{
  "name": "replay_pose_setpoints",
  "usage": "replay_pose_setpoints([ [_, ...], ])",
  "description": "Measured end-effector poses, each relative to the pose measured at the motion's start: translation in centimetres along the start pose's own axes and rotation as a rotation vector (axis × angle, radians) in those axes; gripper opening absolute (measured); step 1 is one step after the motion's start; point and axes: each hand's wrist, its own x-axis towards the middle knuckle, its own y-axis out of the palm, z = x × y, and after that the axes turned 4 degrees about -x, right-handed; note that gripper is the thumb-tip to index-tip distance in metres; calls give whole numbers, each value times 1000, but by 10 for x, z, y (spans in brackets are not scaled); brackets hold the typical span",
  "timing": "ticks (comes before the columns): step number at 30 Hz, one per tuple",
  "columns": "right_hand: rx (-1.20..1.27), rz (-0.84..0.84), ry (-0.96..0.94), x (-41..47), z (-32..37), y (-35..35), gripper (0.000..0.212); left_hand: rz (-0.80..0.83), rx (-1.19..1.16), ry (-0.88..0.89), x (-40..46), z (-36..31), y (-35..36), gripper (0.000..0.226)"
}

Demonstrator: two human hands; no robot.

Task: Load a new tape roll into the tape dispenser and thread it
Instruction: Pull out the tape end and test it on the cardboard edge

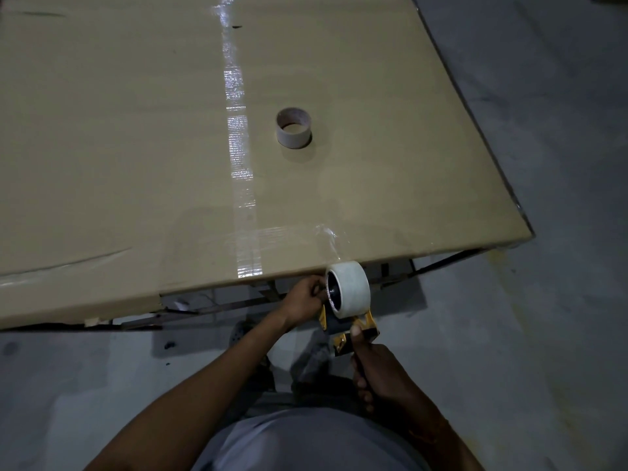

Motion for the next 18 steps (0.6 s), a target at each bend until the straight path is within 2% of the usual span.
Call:
replay_pose_setpoints([
  [5, -21, -4, -4, 0, 1, -1, 79, -12, -6, -33, -11, -24, 1, 35],
  [8, -13, 5, 5, 0, 1, -2, 80, -10, -40, -32, -17, -33, 2, 12],
  [14, -2, 31, 14, 1, 0, -4, 81, -27, -142, -58, -12, -21, -1, 23],
  [16, 1, 44, 11, 2, -1, -4, 81, -33, -186, -52, -15, -25, -2, 13],
  [18, -6, 45, 10, 0, 1, -5, 81, -43, -232, -30, -15, -25, -2, 15],
])
